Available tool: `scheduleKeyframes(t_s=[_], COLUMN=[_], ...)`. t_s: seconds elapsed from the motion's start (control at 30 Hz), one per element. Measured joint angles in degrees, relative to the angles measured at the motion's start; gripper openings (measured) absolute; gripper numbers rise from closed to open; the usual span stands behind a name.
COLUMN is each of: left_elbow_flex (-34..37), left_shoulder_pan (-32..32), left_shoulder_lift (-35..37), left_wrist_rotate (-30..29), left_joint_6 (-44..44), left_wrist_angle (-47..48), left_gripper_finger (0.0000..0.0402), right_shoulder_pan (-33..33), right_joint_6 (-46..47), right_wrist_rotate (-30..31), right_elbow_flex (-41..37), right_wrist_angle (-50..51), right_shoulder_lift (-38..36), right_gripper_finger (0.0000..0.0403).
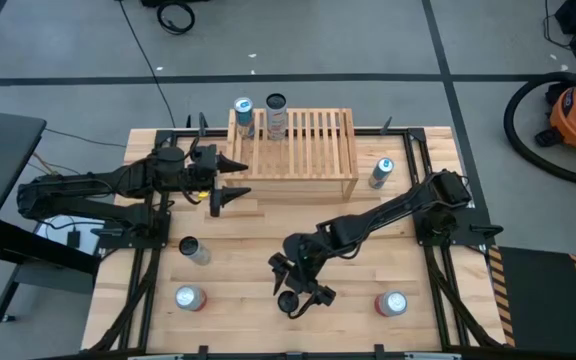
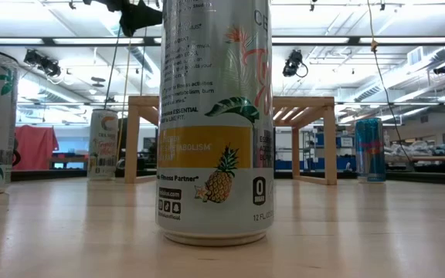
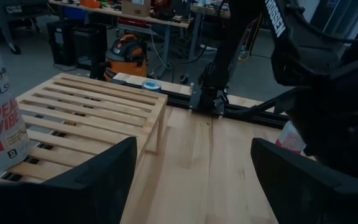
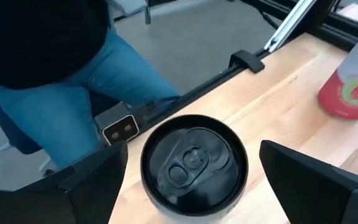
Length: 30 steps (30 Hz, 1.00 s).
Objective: Place canned beverage on shelf
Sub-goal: Put the bottom white yellow soda can on the shelf
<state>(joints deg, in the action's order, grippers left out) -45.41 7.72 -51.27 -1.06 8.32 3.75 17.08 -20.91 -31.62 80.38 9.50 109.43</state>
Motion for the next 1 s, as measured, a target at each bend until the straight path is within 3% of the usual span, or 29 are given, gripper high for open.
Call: scheduleKeyframes(t_s=[0.63, 1.0], left_elbow_flex=[0.0, 0.0], left_shoulder_pan=[0.0, 0.0], left_shoulder_lift=[0.0, 0.0], left_wrist_rotate=[0.1, 0.1], left_joint_6=[0.0, 0.0], left_wrist_angle=[0.0, 0.0], left_gripper_finger=[0.0318, 0.0318], right_shoulder_pan=[0.4, 1.1], right_joint_6=[0.2, 0.2], right_wrist_rotate=[0.5, 0.5], right_elbow_flex=[0.0, 0.0], right_wrist_angle=[-1.3, -1.8], right_shoulder_lift=[2.2, 2.1], right_gripper_finger=[0.0368, 0.0282])
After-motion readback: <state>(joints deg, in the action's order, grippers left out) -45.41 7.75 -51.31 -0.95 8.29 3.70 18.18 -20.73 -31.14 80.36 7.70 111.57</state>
